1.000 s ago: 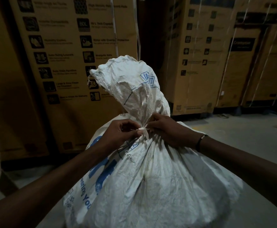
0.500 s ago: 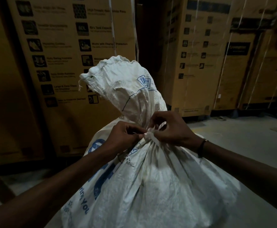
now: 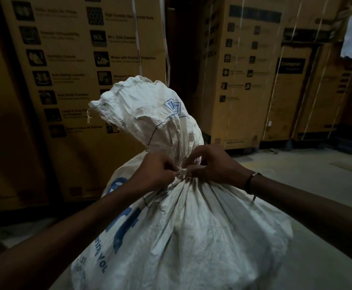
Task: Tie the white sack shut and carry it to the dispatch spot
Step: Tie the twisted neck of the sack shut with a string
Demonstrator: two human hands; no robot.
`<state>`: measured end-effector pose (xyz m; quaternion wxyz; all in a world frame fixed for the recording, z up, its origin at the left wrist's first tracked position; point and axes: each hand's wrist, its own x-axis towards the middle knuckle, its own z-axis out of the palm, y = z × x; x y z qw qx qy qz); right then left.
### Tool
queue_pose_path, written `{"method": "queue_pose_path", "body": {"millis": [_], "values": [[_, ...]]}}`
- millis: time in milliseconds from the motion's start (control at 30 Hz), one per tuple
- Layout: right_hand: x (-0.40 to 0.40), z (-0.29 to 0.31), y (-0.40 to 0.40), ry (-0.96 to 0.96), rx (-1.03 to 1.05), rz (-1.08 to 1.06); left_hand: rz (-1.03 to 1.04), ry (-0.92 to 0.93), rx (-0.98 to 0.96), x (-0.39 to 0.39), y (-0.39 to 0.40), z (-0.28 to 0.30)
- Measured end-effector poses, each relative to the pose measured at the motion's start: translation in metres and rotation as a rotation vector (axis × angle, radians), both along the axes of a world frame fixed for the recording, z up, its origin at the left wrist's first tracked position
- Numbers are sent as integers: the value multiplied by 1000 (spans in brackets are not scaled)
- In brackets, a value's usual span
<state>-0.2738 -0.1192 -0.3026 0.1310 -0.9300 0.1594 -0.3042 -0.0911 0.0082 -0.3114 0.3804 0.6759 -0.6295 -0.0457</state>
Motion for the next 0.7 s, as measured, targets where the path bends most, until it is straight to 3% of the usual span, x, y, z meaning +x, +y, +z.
{"method": "queue_pose_path", "body": {"millis": [233, 700], "values": [[-17, 2, -8, 30, -53, 6, -133, -118, 87, 1, 5, 8], [-18, -8, -28, -1, 113, -5, -359, -102, 209, 10, 11, 18]]}}
